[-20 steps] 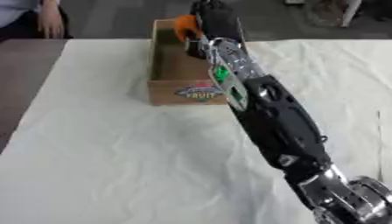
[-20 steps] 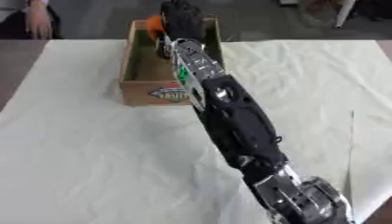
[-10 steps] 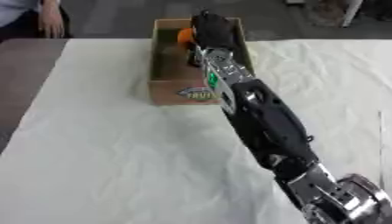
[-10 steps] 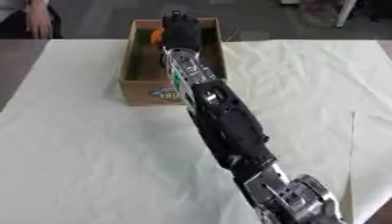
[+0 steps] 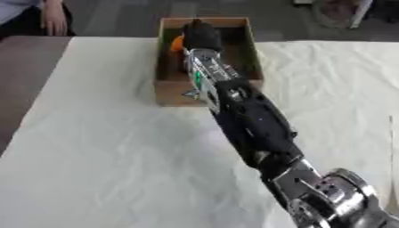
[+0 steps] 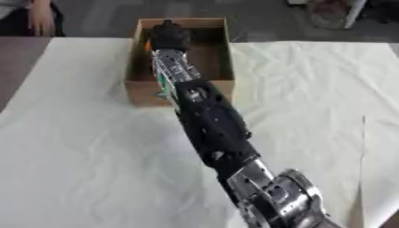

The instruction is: Pick up objects on the table and place them in the box.

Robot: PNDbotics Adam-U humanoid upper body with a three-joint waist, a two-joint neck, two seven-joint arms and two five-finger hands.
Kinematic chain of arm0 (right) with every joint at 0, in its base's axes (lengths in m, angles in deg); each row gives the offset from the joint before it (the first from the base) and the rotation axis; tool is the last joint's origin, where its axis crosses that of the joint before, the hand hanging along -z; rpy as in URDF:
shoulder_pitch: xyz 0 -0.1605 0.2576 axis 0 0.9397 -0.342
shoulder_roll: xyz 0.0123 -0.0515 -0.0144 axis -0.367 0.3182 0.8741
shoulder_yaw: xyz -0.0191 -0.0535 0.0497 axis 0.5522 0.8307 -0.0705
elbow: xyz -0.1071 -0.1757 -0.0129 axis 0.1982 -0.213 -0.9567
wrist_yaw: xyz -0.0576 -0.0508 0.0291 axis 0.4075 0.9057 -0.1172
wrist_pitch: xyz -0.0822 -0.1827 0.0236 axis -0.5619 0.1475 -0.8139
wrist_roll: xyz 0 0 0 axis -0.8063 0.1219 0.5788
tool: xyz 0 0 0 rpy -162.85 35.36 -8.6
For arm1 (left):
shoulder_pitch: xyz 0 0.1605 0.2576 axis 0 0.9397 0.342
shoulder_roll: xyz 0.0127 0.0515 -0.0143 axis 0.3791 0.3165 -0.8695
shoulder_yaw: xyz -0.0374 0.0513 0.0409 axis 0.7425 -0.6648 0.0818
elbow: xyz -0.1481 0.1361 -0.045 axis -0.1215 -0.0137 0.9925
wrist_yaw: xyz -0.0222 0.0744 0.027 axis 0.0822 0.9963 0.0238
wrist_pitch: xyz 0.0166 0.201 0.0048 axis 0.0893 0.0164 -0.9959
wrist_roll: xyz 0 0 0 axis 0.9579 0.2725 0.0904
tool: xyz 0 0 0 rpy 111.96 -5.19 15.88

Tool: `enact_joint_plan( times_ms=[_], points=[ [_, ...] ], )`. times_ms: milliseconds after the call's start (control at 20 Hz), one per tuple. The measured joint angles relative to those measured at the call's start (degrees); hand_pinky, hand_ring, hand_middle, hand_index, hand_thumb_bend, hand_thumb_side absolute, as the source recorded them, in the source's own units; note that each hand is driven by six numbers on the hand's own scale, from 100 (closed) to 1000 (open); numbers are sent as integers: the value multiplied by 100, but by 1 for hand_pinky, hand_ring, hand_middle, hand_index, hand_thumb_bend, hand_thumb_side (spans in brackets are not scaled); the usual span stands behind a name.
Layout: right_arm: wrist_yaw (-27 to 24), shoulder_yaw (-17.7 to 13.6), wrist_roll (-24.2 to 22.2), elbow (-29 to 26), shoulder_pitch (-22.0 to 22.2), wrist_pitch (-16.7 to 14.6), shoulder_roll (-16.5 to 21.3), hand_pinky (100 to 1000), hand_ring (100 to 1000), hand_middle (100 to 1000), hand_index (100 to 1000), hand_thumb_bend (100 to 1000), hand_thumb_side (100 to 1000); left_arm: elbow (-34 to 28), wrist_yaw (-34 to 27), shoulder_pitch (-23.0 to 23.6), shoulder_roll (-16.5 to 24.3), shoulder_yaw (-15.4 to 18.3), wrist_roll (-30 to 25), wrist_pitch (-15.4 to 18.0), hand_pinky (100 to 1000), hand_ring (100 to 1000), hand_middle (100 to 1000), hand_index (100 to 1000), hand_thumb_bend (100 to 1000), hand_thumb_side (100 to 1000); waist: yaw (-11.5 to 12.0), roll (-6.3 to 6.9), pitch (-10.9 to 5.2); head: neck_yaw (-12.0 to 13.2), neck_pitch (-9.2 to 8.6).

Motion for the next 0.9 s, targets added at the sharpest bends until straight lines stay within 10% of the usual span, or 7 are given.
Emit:
enact_joint_plan(
  times_ms=[350,450,500,650,700,900],
  points=[
    [620,-198,-236,127,-20,304,2,830,875,834,800,100,127,0,-11,0,0,-1,-25,-9,296,402,712,710,100,723,-4,-13,7,-24,0],
    [675,-204,-316,127,-20,311,3,834,883,841,808,100,222,0,-20,0,0,-1,-28,-10,296,402,712,710,100,724,-10,-6,7,-28,0],
    [686,-208,-361,127,-20,299,3,851,904,862,835,100,469,0,-24,0,0,-1,-29,-9,296,403,712,710,100,723,-10,-4,7,-33,0],
    [664,-232,-511,117,-20,229,3,863,920,877,855,100,626,0,-27,0,0,-1,-31,-9,296,403,712,710,100,723,-10,8,8,-39,0],
    [651,-232,-550,109,-20,208,3,872,934,890,873,272,787,0,-28,0,0,-1,-32,-8,295,403,712,710,100,723,-10,10,8,-41,0],
    [594,-232,-623,84,-20,174,3,879,944,904,905,384,846,0,-29,0,0,-2,-44,-17,295,403,712,710,100,723,-11,10,8,-44,0]
  ],
)
